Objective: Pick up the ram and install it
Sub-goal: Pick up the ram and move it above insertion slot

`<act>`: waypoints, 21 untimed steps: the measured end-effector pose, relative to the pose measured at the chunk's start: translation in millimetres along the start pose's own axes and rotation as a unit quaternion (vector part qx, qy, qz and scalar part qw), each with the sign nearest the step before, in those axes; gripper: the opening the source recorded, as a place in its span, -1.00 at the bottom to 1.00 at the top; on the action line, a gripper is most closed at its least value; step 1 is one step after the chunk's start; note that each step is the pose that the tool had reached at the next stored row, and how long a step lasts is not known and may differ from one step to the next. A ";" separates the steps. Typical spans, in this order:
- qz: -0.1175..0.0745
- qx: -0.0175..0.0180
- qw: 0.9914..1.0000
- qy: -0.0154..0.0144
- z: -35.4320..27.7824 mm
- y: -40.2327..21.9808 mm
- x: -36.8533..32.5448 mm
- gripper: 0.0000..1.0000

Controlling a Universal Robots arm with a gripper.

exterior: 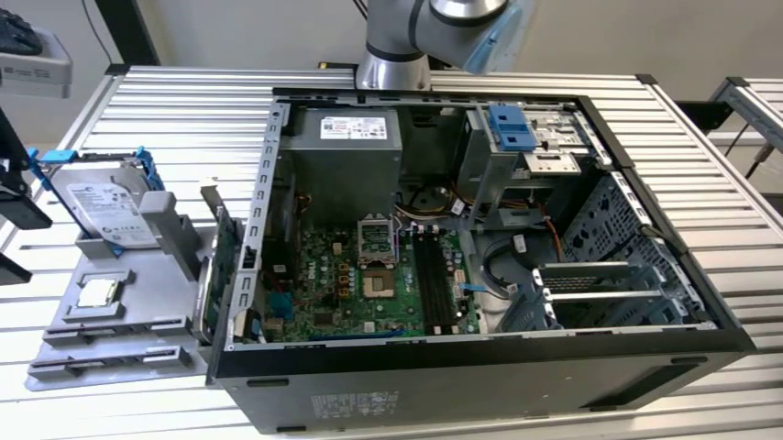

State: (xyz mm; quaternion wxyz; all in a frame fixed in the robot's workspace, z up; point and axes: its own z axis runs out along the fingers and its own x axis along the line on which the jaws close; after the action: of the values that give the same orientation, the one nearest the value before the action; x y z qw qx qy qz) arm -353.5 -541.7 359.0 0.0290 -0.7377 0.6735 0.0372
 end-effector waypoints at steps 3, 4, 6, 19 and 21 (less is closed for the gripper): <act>-0.006 0.000 1.000 0.000 2.0 0.0 0.2 1.00; -0.006 0.000 1.000 0.000 1.9 0.0 0.2 1.00; -0.006 0.000 1.000 0.000 2.0 0.0 0.2 1.00; -0.006 0.000 1.000 0.000 10.1 -0.1 1.0 1.00; -0.006 0.000 1.000 0.000 11.5 -0.1 1.1 1.00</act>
State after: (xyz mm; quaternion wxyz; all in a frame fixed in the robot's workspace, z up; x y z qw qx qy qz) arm -353.5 -541.7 347.4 0.0291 -0.7415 0.6693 0.0371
